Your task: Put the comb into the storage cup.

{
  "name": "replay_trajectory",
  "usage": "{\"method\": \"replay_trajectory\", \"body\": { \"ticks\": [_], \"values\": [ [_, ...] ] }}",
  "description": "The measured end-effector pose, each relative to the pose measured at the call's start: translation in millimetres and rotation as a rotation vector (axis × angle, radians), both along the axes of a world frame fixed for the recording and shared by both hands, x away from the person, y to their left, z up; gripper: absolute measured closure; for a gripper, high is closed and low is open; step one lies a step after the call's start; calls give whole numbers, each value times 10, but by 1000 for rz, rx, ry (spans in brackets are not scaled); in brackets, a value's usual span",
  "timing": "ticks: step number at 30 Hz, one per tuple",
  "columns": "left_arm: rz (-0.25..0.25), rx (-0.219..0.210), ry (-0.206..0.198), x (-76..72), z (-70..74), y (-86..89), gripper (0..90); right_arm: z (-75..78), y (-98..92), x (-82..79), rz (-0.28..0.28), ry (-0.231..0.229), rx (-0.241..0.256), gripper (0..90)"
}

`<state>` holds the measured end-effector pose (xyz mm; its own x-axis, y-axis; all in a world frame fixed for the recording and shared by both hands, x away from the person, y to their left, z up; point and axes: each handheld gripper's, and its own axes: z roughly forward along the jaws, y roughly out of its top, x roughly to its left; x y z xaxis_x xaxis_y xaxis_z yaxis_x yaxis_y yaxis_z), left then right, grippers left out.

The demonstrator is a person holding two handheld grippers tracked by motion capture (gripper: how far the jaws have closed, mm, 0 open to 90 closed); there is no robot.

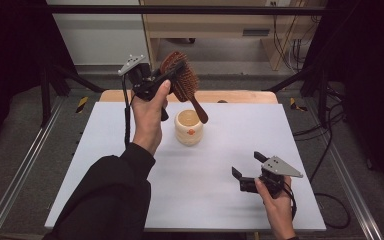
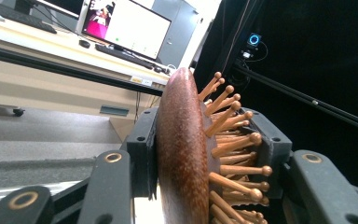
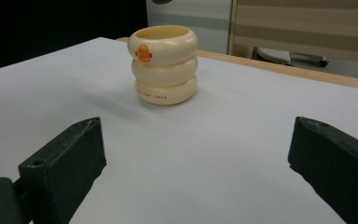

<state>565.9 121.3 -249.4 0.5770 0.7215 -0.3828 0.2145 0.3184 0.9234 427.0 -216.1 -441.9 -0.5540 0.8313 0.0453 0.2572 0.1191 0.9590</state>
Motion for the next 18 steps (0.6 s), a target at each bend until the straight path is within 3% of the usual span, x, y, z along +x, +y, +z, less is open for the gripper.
{"method": "replay_trajectory", "body": {
  "ticks": [18],
  "values": [
    [17,0,0,66,-31,34,517,-3,-5,3,-1,1,5,38]
  ]
}}
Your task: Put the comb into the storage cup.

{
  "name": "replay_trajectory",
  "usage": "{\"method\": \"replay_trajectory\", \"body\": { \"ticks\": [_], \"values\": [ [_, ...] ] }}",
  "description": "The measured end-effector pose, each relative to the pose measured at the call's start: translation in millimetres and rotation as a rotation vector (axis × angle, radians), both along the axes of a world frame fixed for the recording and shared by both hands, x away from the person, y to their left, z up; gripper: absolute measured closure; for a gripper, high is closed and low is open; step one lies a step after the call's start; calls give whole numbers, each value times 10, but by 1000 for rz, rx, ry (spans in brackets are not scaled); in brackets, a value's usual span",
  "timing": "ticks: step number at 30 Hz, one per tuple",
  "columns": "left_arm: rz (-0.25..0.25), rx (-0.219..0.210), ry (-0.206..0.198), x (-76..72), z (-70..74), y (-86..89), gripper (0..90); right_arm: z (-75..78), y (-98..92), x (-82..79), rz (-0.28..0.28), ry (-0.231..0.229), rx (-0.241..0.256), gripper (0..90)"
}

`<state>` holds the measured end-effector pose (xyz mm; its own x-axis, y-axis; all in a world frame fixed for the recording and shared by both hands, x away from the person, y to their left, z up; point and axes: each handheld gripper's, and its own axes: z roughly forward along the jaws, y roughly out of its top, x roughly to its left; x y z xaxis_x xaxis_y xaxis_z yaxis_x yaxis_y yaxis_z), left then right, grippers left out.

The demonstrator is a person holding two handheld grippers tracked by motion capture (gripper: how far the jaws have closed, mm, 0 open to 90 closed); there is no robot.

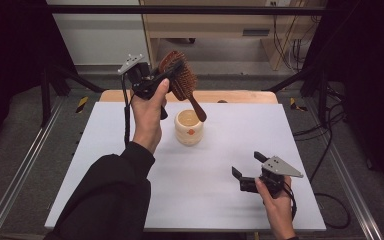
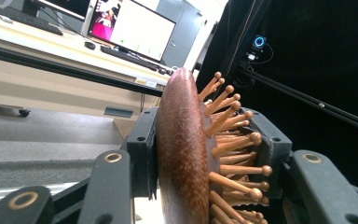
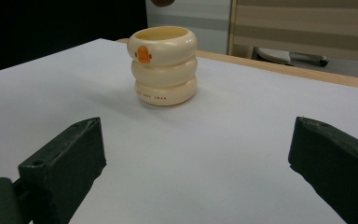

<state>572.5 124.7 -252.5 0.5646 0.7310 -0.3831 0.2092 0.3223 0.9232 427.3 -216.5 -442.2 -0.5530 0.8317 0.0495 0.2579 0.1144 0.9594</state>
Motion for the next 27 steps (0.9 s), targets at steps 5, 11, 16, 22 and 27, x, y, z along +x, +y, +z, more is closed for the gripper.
{"method": "replay_trajectory", "body": {
  "ticks": [5,11,16,22,27],
  "values": [
    [8,3,-2,16,-12,9,517,2,-4,-4,0,2,3,38],
    [14,3,-5,27,-16,28,516,-3,-4,-3,1,1,5,37],
    [20,2,-5,31,-12,45,516,-3,-1,-3,3,3,6,36],
    [25,4,-6,43,-18,50,517,-4,-2,-2,4,3,8,36],
    [27,3,-7,52,-23,55,516,-5,-4,-1,4,3,7,36]
  ]
}}
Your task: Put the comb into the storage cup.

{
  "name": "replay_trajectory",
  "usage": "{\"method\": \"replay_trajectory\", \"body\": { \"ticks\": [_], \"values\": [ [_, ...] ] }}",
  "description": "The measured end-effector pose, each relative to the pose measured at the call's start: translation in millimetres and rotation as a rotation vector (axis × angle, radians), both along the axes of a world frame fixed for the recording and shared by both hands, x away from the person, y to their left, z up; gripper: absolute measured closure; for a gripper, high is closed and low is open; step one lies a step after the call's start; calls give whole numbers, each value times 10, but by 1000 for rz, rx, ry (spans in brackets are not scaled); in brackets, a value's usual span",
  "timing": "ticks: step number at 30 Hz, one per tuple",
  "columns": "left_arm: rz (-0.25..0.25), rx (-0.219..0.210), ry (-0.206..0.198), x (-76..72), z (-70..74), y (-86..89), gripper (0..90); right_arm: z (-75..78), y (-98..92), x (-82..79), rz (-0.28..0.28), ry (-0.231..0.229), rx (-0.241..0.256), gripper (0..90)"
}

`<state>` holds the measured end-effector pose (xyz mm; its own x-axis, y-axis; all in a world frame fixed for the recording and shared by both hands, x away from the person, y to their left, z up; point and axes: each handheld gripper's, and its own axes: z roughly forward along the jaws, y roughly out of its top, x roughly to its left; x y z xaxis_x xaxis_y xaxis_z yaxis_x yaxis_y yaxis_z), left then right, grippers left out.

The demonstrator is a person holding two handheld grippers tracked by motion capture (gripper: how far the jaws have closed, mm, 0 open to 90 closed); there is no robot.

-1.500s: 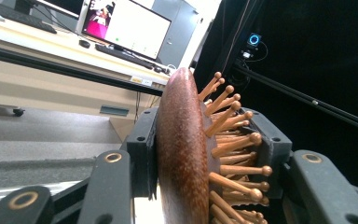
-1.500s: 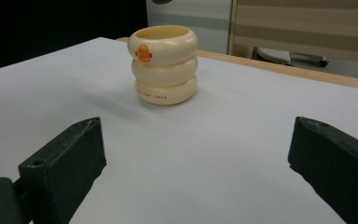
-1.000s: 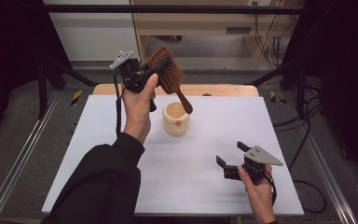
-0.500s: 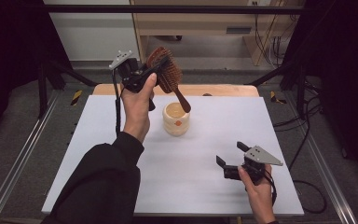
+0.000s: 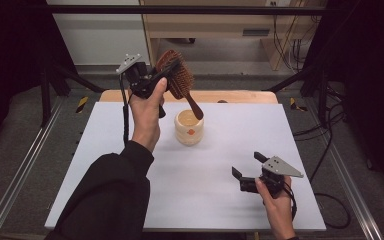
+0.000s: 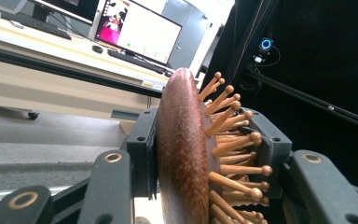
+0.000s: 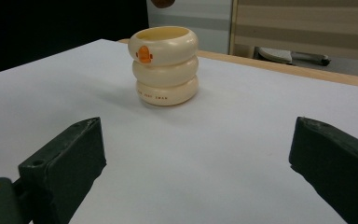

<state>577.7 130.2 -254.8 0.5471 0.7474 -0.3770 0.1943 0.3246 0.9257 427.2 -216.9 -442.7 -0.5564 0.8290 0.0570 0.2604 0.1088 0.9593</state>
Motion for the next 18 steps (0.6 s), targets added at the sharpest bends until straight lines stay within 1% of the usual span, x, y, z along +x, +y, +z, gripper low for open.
{"method": "replay_trajectory", "body": {
  "ticks": [6,10,18],
  "values": [
    [7,-11,5,17,-4,11,517,-7,8,11,1,4,12,36],
    [18,-5,7,22,-6,18,516,-3,23,4,5,2,12,36],
    [39,-5,6,43,-2,61,516,7,-9,5,-1,-2,22,36]
  ]
}}
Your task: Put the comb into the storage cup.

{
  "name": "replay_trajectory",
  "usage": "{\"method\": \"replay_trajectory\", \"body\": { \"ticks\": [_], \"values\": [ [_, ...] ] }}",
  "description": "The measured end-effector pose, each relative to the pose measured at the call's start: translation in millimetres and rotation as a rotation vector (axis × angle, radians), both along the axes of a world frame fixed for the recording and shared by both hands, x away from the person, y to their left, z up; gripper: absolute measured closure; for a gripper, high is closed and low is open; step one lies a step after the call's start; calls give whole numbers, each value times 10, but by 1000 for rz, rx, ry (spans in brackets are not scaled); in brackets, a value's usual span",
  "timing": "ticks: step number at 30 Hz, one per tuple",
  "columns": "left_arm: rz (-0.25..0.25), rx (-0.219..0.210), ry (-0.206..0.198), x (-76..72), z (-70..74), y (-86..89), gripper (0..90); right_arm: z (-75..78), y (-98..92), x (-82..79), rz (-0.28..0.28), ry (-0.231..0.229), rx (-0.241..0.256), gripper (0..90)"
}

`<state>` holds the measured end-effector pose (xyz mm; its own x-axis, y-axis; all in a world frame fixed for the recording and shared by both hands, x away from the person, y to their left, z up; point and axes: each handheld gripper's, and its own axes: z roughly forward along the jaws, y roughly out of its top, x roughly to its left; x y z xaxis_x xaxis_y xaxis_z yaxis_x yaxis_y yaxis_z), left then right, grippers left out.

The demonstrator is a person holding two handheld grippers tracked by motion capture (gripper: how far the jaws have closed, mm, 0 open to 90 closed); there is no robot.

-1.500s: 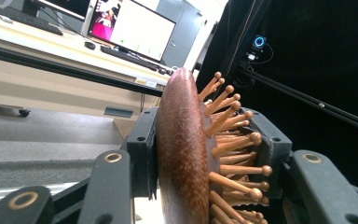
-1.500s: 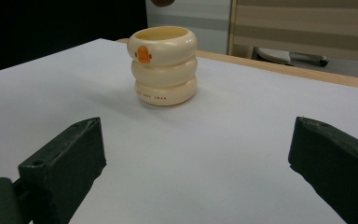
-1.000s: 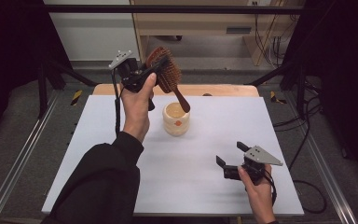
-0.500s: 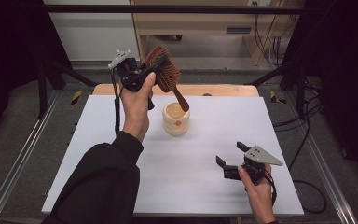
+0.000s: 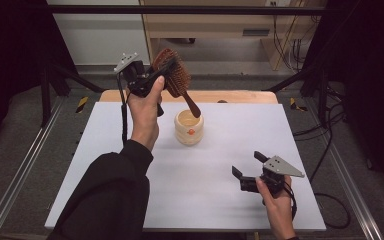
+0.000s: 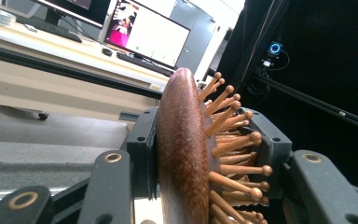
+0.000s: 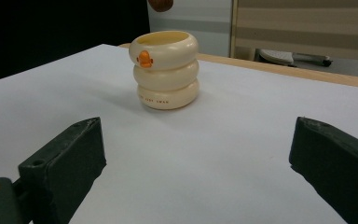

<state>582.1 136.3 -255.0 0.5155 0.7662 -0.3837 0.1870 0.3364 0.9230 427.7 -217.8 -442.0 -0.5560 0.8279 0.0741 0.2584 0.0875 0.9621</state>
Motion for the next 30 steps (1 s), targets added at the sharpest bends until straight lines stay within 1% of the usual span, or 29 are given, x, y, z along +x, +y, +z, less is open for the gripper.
{"method": "replay_trajectory", "body": {
  "ticks": [3,7,13,18,28,30],
  "values": [
    [8,1,-2,12,-3,13,516,0,-4,1,-1,-1,3,36],
    [15,19,-4,32,-23,6,516,1,-1,0,0,1,4,36],
    [24,57,-6,88,-87,-29,516,0,0,1,1,0,0,36],
    [20,88,-7,128,-136,-75,516,-1,-4,5,4,2,-1,36],
    [27,104,7,187,-214,-115,516,-7,-14,10,6,5,1,34],
    [28,114,10,195,-234,-120,516,-10,-9,13,7,6,2,34]
  ]
}}
